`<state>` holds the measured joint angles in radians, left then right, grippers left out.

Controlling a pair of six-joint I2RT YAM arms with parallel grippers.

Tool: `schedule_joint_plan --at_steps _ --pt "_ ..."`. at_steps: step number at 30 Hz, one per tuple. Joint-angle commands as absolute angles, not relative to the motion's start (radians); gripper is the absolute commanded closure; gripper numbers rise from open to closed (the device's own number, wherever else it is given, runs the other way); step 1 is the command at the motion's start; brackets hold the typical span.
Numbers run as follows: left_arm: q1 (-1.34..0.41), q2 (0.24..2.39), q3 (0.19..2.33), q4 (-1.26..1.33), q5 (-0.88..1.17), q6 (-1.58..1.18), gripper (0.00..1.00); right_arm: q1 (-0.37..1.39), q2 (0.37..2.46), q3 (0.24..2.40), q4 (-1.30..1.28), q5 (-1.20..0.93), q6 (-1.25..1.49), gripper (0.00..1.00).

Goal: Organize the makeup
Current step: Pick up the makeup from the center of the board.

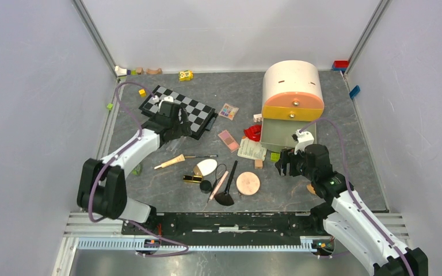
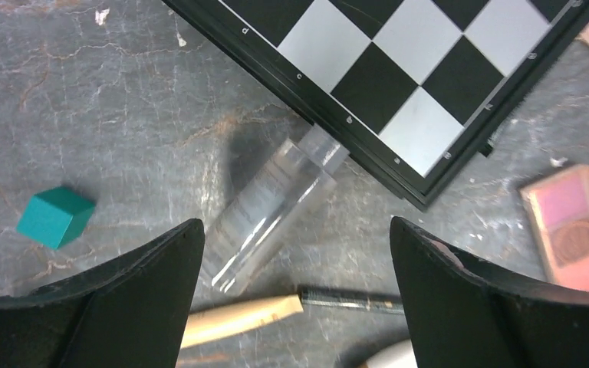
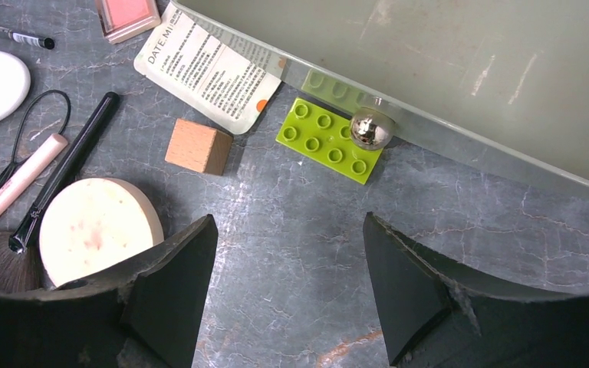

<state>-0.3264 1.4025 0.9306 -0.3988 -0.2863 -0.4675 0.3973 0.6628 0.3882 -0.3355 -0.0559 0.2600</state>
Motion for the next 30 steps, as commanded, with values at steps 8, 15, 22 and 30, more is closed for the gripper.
schedule_joint_plan --at_steps 8,15,22,30 --pt "-0.319 1.628 1.0 -0.301 -0.364 -0.314 0.09 0.399 0.682 0.374 -0.313 -0.096 0.24 0.23" --pt "-0.319 1.691 0.985 -0.311 -0.304 -0.358 0.34 0.4 0.697 0.368 -0.307 -0.1 0.236 0.23" --pt "-0.325 1.66 0.946 -0.327 -0.263 -0.393 0.62 0.4 0.694 0.376 -0.317 -0.094 0.24 0.23" --pt "-0.436 1.494 0.962 -0.403 -0.27 -0.419 0.83 0.399 0.634 0.434 -0.389 -0.027 0.268 0.24"
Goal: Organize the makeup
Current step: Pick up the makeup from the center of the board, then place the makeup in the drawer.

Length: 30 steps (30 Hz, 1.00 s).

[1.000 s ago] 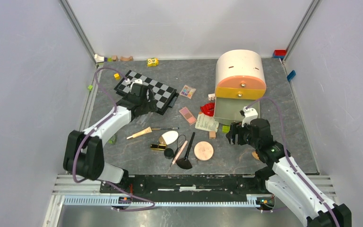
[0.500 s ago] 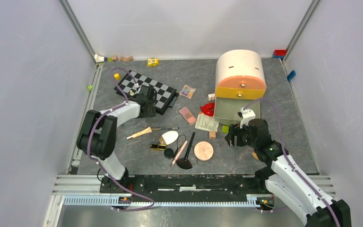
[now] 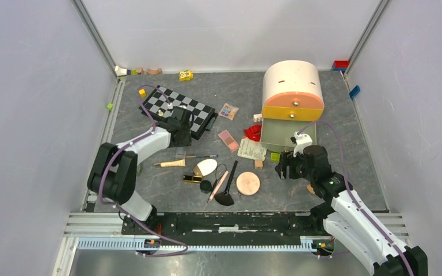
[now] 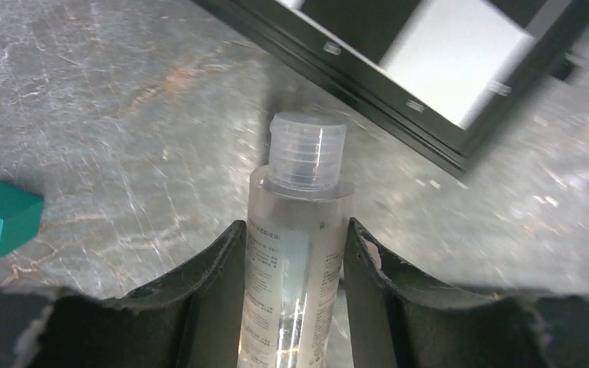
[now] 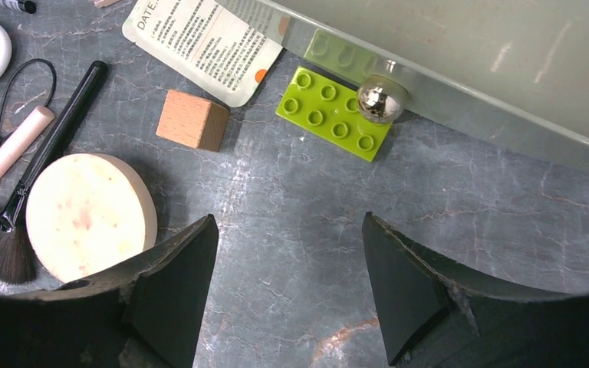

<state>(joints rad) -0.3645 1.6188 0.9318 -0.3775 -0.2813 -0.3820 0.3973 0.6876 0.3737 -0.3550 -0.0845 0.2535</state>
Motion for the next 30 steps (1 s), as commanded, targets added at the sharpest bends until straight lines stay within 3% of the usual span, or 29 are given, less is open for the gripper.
schedule_joint_plan --at_steps 1,8,15,30 --pt "-0.472 1.47 0.982 -0.43 -0.281 -0.419 0.85 0.4 0.614 0.445 -0.403 -0.007 0.279 0.24" --pt "-0.707 1.352 1.091 -0.439 -0.231 -0.515 0.9 0.4 0.486 0.541 -0.515 0.183 0.346 0.22" --pt "-0.903 1.458 1.238 -0.251 -0.176 -0.552 0.92 0.4 0.372 0.623 -0.615 0.31 0.413 0.22" --pt "-0.968 1.807 1.383 0.244 -0.019 -0.51 0.95 0.4 0.264 0.667 -0.669 0.351 0.483 0.24"
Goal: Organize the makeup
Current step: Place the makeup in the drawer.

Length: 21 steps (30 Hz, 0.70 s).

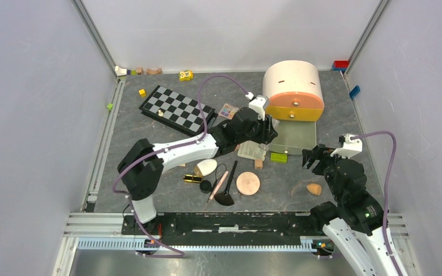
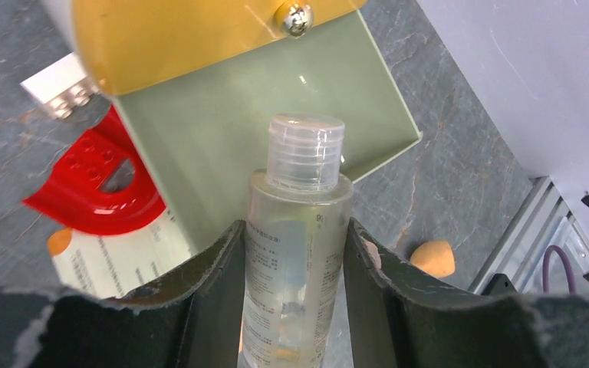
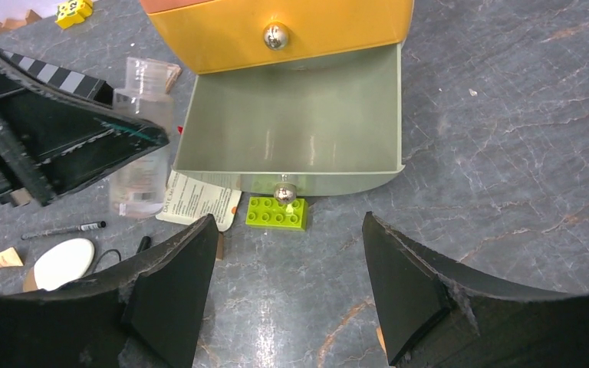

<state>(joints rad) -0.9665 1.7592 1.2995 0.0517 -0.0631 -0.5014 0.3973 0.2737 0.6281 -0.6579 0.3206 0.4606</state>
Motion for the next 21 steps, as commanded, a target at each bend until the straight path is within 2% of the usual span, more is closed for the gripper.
schedule_joint_plan --at_steps 1,10,21 --pt "-0.969 1.825 1.396 0.252 -0.017 -0.507 0.96 0.399 0.264 0.666 -0.668 0.352 0.482 0.24" --pt "-0.968 1.931 1.474 0.302 -0.046 -0.484 0.98 0.4 0.268 0.654 -0.661 0.347 0.483 0.24" --pt "-0.969 2.001 1.47 0.3 -0.103 -0.489 0.96 0.4 0.278 0.651 -0.655 0.344 0.468 0.24"
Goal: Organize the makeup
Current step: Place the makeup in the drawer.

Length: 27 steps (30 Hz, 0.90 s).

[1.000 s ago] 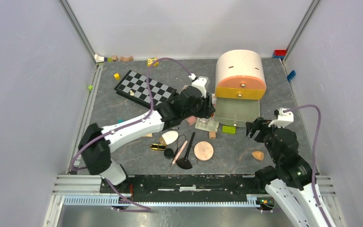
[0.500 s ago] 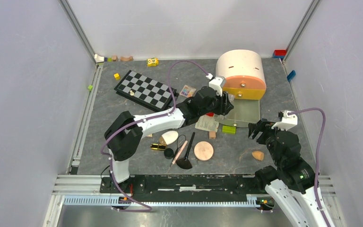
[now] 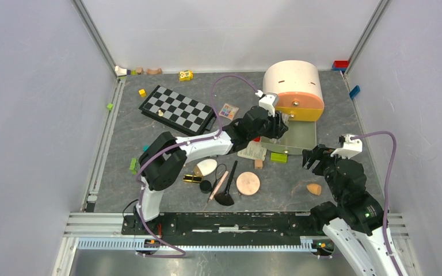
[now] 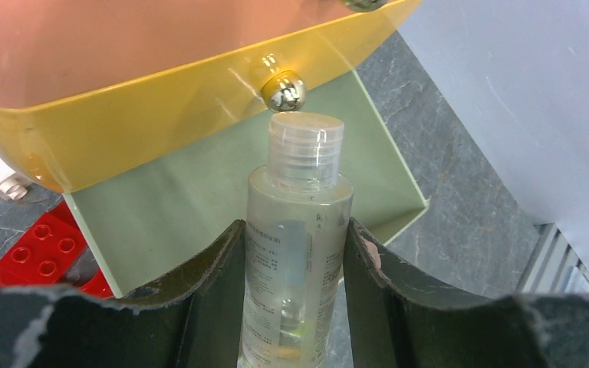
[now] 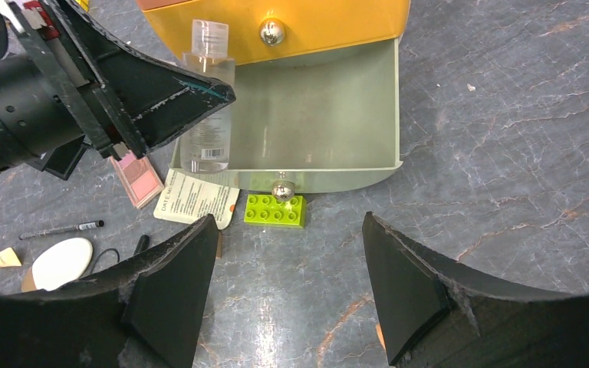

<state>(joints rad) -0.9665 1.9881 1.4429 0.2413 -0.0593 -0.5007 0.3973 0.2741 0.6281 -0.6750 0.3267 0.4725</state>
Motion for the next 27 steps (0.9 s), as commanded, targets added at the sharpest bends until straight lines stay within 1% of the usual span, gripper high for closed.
schedule_joint_plan --at_steps 1,19,21,27 --pt "-0.969 2.004 1.472 0.295 -0.108 -0.488 0.96 0.4 0.278 0.65 -0.653 0.343 0.468 0.24" --pt "-0.969 2.032 1.495 0.154 -0.268 -0.497 0.95 0.399 0.279 0.632 -0.645 0.33 0.465 0.24" --pt "-0.968 2.03 1.492 0.149 -0.276 -0.501 0.92 0.4 0.277 0.631 -0.646 0.331 0.465 0.24" --pt "-0.969 2.03 1.487 0.143 -0.279 -0.5 0.71 0.4 0.272 0.627 -0.648 0.331 0.466 0.24"
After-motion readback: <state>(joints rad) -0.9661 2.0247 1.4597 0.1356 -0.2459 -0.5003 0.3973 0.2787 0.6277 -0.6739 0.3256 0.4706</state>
